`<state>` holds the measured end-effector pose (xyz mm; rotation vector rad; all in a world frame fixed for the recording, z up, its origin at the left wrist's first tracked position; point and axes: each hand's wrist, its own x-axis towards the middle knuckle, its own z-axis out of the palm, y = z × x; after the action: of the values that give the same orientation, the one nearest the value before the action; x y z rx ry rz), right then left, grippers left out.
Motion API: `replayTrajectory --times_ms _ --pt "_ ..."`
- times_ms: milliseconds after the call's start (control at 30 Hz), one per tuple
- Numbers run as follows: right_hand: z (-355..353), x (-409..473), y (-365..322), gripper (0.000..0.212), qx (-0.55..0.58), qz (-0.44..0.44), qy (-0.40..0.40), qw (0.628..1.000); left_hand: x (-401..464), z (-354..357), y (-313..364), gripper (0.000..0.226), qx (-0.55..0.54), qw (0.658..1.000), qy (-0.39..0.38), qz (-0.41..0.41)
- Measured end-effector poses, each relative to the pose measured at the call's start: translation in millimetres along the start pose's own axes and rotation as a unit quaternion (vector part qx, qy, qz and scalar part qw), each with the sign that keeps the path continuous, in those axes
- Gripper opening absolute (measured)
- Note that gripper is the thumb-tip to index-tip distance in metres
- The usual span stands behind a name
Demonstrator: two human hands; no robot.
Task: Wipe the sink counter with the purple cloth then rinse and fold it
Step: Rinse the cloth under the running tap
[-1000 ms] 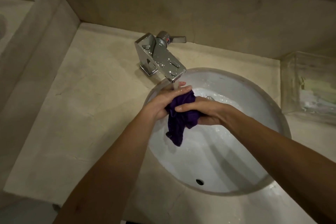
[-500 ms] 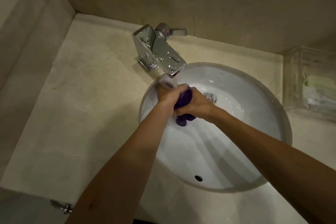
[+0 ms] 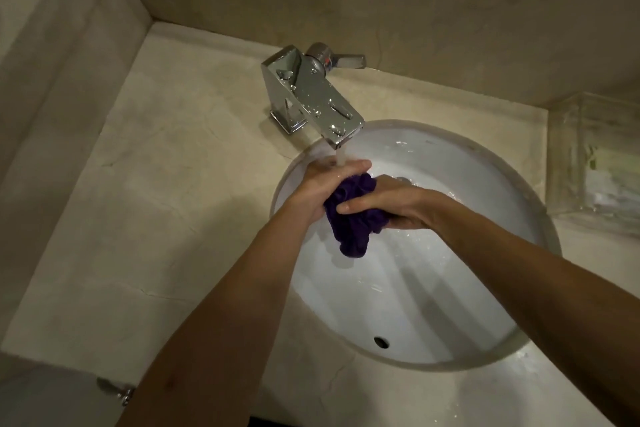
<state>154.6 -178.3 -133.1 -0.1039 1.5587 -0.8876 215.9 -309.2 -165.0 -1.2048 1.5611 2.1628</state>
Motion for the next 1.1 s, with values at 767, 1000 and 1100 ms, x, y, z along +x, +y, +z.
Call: replayTrajectory --times_ms 767,1000,1100 --pt "-9 -2 -4 0.048 0.099 0.024 -0.049 0.994 -13 -2 7 0.024 -0.08 0.996 -0.033 0.026" --pt "21 22 3 0.046 -0.113 0.005 0.133 0.985 1 10 -6 0.01 -0.03 0.99 0.134 -0.029" --pt "26 30 5 0.049 -0.21 -0.009 0.177 0.961 4 13 -12 0.007 -0.037 0.985 0.168 -0.029"
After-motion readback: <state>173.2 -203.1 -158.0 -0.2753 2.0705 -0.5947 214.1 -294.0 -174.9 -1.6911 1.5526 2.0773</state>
